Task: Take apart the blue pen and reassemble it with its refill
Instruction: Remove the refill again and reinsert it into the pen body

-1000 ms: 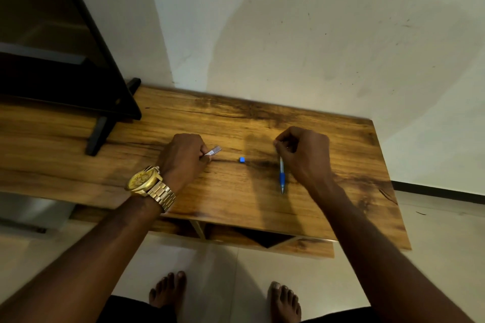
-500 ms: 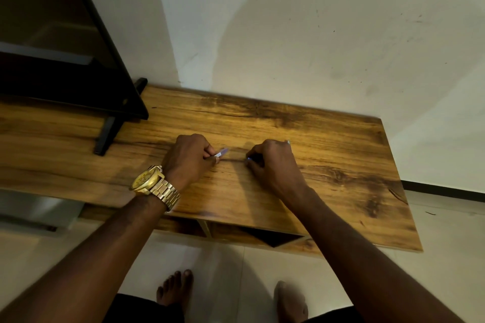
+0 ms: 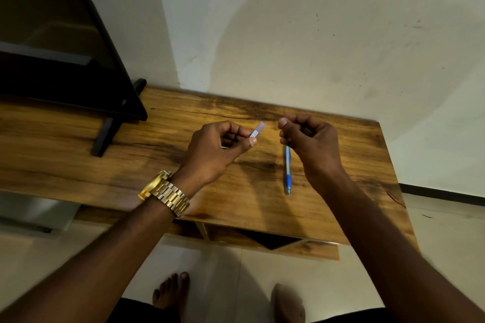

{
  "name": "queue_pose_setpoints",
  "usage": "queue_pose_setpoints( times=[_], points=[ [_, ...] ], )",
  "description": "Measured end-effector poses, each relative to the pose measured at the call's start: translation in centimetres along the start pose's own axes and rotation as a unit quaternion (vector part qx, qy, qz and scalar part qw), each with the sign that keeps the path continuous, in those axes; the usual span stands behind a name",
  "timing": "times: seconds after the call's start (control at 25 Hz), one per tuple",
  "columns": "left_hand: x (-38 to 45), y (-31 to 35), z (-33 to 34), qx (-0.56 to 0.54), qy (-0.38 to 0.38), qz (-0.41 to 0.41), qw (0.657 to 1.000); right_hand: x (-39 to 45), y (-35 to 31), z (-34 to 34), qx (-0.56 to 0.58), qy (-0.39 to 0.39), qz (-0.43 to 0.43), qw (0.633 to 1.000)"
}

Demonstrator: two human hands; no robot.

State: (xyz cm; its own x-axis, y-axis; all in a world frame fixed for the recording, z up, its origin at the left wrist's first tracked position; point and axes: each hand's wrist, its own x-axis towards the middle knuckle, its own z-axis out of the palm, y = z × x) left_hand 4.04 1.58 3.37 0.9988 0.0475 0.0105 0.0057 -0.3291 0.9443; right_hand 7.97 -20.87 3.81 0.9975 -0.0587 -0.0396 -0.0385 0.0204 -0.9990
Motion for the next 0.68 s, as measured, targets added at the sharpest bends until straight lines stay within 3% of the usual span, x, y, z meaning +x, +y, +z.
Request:
queue_pose_setpoints(
  times=[0.2, 0.68],
  points=[
    [-0.1, 0.5, 1.2, -0.017, -0.018, 0.024, 0.999, -0.6, 0.3, -0.6, 0.061, -0.082, 0.0, 0.995],
    [0.0, 0.3, 1.6, 0.034, -0.033, 0.024, 0.999, -0.1, 0.5, -2.2, 0.013, -0.126, -0.001, 0.992]
  ],
)
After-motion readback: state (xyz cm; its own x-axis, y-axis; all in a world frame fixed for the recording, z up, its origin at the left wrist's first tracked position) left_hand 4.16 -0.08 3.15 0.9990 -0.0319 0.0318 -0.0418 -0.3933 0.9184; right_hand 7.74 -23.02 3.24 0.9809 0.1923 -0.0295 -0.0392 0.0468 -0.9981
